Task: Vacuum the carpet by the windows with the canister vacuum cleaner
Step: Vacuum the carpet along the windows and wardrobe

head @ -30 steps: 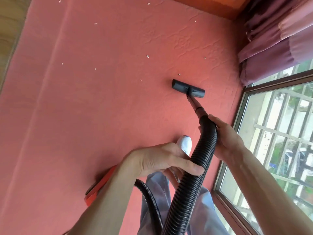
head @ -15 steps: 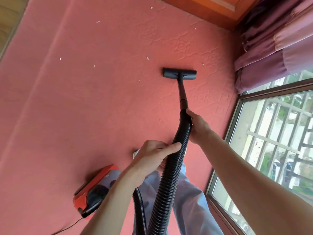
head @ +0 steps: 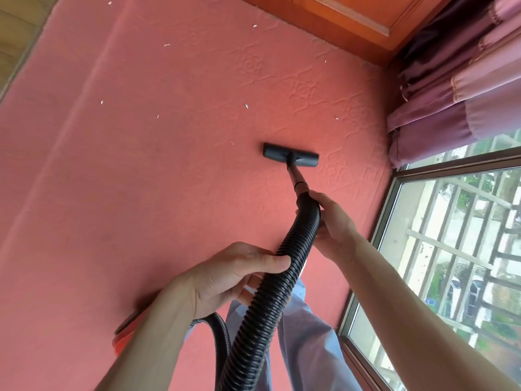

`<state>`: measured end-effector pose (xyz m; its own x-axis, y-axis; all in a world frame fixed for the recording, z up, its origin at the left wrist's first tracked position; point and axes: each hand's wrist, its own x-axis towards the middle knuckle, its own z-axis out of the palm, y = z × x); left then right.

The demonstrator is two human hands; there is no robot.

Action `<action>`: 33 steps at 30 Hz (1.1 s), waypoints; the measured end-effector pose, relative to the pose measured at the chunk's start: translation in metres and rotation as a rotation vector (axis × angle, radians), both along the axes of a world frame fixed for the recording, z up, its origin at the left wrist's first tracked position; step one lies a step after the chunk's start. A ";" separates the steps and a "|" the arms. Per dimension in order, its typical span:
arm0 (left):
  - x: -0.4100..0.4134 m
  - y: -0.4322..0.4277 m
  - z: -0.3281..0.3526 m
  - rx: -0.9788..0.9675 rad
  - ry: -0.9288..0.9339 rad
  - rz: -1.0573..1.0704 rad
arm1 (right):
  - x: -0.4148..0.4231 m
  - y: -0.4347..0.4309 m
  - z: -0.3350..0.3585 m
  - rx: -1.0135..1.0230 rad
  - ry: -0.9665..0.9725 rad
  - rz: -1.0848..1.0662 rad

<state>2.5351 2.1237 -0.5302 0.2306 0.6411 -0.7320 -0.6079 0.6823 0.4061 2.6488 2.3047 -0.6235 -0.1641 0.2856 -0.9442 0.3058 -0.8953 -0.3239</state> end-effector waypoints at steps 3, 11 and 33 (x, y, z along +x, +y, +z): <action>0.013 0.005 -0.010 -0.098 0.103 0.073 | -0.008 0.003 -0.014 0.014 -0.026 -0.014; 0.032 0.017 -0.026 -0.149 0.088 0.199 | -0.031 0.021 -0.026 0.159 -0.137 0.122; -0.007 -0.070 -0.023 -0.190 0.106 0.395 | -0.111 -0.068 -0.020 0.154 -0.174 0.339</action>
